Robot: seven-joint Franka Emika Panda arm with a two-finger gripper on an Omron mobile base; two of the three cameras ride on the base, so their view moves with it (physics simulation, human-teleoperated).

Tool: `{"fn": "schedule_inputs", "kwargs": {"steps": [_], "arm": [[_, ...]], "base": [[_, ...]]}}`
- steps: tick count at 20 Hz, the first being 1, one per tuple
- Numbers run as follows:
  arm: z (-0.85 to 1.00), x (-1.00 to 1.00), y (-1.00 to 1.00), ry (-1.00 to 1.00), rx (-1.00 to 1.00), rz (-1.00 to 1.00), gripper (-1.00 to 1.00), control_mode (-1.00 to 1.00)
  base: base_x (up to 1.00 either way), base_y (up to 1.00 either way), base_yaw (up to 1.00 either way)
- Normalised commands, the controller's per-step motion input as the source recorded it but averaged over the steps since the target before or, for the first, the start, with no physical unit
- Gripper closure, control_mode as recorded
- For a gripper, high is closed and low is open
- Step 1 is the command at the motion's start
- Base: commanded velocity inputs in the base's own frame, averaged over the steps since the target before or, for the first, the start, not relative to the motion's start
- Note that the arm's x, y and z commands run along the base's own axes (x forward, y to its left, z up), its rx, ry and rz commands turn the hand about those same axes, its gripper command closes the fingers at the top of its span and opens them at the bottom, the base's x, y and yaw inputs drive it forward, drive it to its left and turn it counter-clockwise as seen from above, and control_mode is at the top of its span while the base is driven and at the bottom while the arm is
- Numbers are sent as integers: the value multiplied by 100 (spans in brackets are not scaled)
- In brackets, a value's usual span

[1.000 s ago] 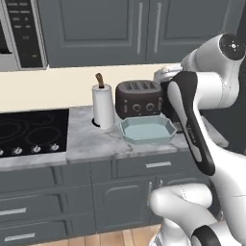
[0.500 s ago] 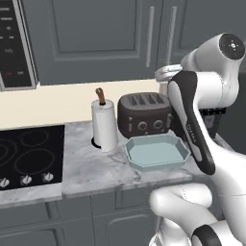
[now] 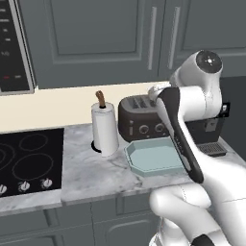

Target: Pick the apple and kiwi from the fridge and place them inside the tupperware on the counter.

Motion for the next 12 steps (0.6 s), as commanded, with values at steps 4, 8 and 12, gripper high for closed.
{"fn": "schedule_inputs", "kwargs": {"steps": [4, 8, 12], "arm": [[-94, 18, 1, 12, -12, 0, 100, -100], [-84, 20, 0, 18, -9, 0, 100, -100], [-77, 31, 0, 22, -6, 0, 100, -100]], "base": [[0, 0, 0], [0, 0, 0], [0, 0, 0]]}}
